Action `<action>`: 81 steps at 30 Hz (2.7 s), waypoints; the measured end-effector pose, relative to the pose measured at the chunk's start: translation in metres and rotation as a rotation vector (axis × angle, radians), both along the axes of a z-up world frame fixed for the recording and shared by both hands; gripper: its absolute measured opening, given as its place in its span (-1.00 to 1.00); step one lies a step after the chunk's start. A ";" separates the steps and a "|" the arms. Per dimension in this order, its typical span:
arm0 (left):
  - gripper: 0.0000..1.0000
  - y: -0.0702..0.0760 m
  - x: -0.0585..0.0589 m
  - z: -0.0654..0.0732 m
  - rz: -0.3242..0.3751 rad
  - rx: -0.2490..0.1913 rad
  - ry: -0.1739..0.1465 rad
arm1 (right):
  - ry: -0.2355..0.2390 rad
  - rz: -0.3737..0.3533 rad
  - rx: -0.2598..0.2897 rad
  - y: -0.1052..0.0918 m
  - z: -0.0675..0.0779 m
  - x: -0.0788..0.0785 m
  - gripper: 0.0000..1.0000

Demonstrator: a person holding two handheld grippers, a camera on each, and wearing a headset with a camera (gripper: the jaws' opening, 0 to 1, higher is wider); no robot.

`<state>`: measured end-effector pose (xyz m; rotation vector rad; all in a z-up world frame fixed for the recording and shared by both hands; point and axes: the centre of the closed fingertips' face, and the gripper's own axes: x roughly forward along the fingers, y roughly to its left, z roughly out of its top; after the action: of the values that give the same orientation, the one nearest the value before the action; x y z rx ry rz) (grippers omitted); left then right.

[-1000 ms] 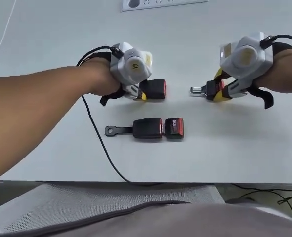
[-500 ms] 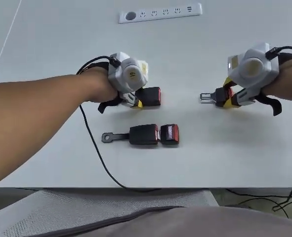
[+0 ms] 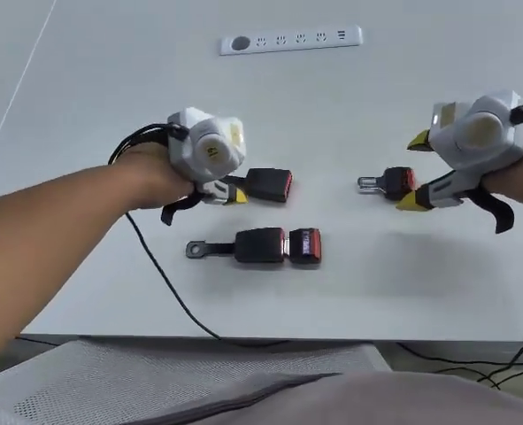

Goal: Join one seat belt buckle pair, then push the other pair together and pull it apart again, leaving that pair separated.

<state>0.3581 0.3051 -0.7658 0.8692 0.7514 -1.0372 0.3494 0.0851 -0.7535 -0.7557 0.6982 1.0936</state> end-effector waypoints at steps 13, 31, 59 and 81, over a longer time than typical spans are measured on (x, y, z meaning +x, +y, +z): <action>0.34 0.072 -0.054 0.039 0.322 -0.215 -0.040 | -0.058 -0.127 0.185 0.011 0.036 -0.044 0.59; 1.00 0.121 -0.097 0.052 0.574 -0.360 -0.080 | -0.043 -0.303 0.359 0.000 0.053 -0.083 1.00; 1.00 0.113 -0.112 0.055 0.563 -0.386 -0.059 | -0.027 -0.380 0.352 -0.009 0.057 -0.090 1.00; 1.00 0.110 -0.110 0.053 0.551 -0.382 -0.042 | -0.017 -0.403 0.330 -0.022 0.042 -0.092 0.99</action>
<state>0.2477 0.4149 -0.7127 0.3220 0.6744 -0.6333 0.2577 0.0627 -0.7118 -0.3213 0.6030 0.8030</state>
